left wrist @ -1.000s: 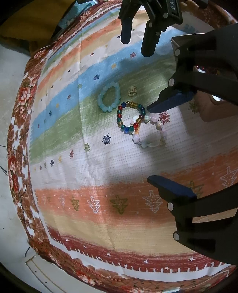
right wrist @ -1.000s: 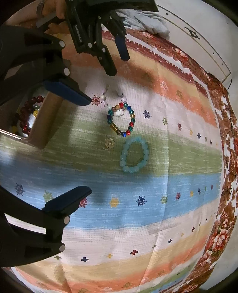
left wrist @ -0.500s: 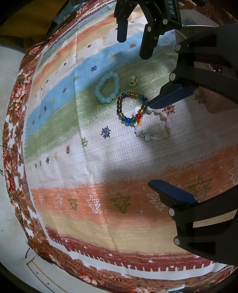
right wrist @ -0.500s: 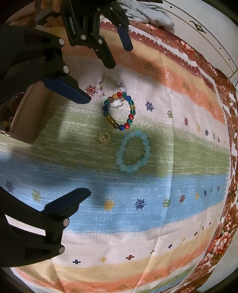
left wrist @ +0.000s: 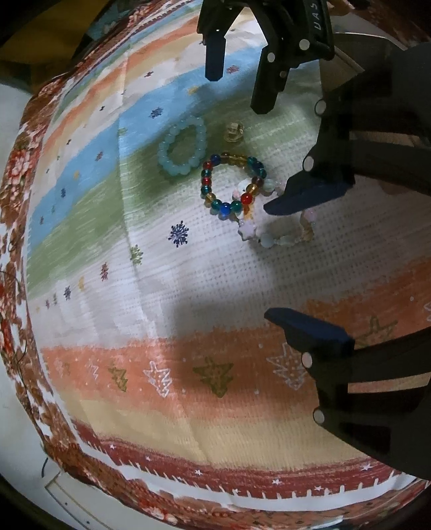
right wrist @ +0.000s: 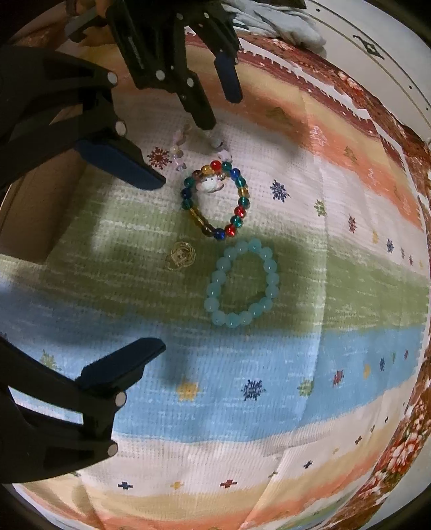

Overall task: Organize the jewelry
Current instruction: 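Withdraw both open tools from the box toward the remaining bracelets, then grasp the white crystal bracelet with the left tool while the right tool grasps the gold ring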

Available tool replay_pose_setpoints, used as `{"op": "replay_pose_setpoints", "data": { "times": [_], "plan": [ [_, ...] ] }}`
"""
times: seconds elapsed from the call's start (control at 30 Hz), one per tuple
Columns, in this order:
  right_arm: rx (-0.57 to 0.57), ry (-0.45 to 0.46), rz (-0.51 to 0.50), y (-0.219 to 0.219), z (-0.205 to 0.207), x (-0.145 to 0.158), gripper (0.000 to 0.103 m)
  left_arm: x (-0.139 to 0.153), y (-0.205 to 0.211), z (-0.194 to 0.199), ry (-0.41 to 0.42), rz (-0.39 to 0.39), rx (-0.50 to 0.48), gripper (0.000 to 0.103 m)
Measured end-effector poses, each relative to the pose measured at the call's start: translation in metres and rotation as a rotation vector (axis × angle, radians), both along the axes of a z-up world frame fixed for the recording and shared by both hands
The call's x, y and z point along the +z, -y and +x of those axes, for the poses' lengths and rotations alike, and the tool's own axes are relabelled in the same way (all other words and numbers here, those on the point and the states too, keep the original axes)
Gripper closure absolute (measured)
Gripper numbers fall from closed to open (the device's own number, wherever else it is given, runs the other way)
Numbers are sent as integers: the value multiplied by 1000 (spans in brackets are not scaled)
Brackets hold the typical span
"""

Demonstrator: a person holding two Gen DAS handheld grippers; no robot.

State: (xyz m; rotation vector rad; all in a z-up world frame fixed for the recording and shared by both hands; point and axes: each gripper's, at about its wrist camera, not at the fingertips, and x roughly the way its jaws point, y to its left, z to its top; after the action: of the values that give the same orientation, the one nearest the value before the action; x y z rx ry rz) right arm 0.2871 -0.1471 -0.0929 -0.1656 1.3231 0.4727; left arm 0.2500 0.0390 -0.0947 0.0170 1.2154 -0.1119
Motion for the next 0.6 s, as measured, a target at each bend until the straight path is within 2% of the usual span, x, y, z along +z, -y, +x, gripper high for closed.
{"op": "replay_pose_setpoints", "data": {
  "times": [0.37, 0.6],
  "plan": [
    [7, -40, 17, -6, 6, -11, 37, -15, 3, 10, -38, 9, -20, 59],
    [8, -60, 12, -9, 12, -19, 43, -21, 3, 14, -50, 14, -29, 71]
  ]
}}
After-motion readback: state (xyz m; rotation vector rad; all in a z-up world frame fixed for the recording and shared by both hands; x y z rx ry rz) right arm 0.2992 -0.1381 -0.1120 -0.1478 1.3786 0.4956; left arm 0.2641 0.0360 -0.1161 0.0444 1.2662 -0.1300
